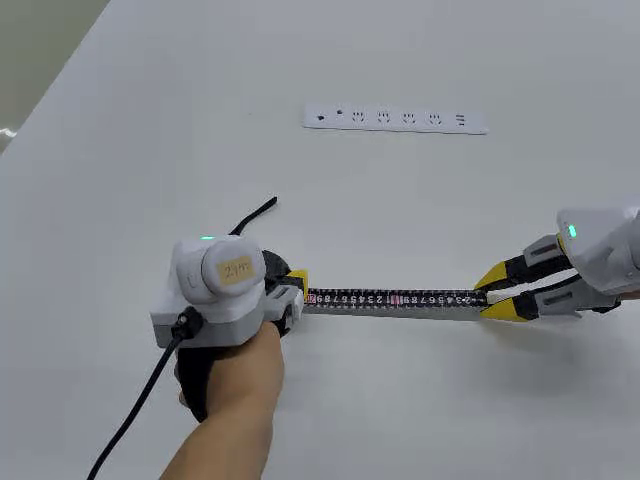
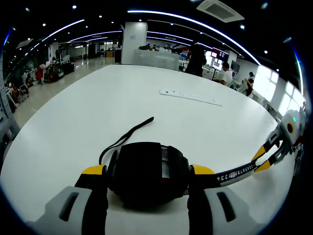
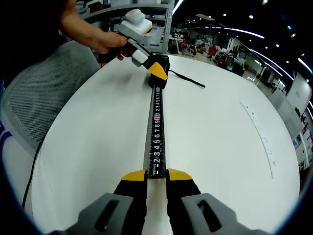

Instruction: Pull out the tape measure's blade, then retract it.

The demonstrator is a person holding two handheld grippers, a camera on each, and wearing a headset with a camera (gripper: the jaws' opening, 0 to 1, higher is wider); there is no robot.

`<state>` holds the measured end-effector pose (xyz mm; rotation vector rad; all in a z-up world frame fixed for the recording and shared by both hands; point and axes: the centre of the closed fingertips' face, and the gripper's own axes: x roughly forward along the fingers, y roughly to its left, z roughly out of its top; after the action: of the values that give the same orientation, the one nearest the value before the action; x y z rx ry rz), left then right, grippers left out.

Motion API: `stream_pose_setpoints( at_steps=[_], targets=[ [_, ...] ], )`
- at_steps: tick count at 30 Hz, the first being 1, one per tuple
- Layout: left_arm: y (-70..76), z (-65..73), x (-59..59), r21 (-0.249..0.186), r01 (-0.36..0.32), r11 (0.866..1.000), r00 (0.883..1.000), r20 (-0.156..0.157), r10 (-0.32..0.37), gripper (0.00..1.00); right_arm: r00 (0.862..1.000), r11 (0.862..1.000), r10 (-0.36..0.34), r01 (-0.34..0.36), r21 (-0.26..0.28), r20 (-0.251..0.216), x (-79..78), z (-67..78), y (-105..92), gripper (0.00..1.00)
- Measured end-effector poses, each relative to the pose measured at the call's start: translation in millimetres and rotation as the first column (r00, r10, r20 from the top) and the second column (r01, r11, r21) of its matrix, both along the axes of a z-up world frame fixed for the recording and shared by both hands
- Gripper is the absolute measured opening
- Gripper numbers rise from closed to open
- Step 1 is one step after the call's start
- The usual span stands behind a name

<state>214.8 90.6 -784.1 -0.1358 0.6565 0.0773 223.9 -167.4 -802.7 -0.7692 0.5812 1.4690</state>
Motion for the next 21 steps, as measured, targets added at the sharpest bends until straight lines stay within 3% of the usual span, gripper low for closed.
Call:
stream_pose_setpoints(
  at_steps=[21],
  targets=[
    [0.3, -0.5, -0.7, 0.005, -0.005, 1.000, 1.000, -0.005, 0.005, 0.62, 1.000, 1.000, 0.000, 0.000, 0.014, -0.005, 0.0, 0.6, 8.7, 0.14]
  ],
)
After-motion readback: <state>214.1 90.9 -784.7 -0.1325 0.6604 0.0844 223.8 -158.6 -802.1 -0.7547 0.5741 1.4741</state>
